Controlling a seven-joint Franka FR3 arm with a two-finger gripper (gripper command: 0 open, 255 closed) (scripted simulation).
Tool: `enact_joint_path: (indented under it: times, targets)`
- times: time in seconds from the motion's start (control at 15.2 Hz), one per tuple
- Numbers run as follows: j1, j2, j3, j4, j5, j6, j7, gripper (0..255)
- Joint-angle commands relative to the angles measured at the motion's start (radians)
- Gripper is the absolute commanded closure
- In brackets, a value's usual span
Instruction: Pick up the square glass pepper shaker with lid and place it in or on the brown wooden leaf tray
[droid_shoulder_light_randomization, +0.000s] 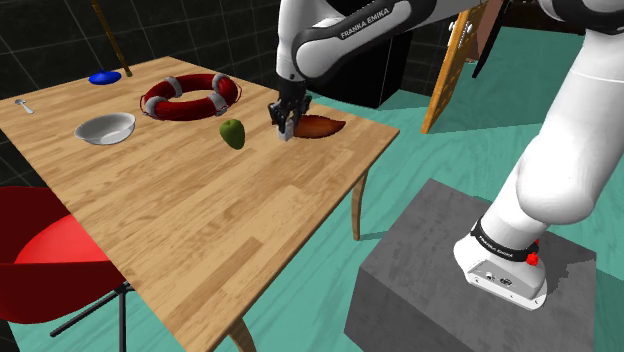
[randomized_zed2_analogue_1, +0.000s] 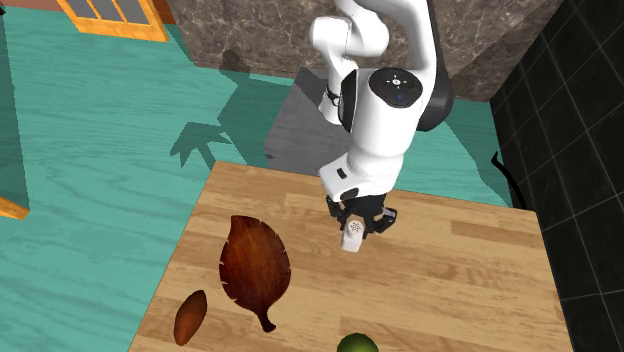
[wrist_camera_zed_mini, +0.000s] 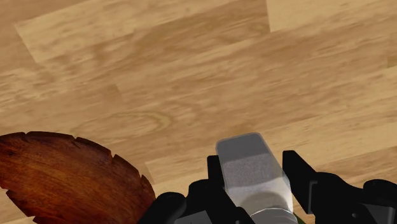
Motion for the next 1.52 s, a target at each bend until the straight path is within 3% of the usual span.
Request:
enact_joint_path:
  times: [0.0,0.53,1.06,1.45]
  targets:
    - [-0.024,0.019,-0.017,0.033,0.010,-0.012,-0.050,255]
    - [-0.124,0.112,-0.078,0.167,0.048,-0.050,-0.236,255]
    - [-0.222,0.257,-0.121,0.385,0.082,-0.126,-0.396,255]
    - [-0.222,0.280,-0.122,0.337,0.080,-0.055,-0.397,255]
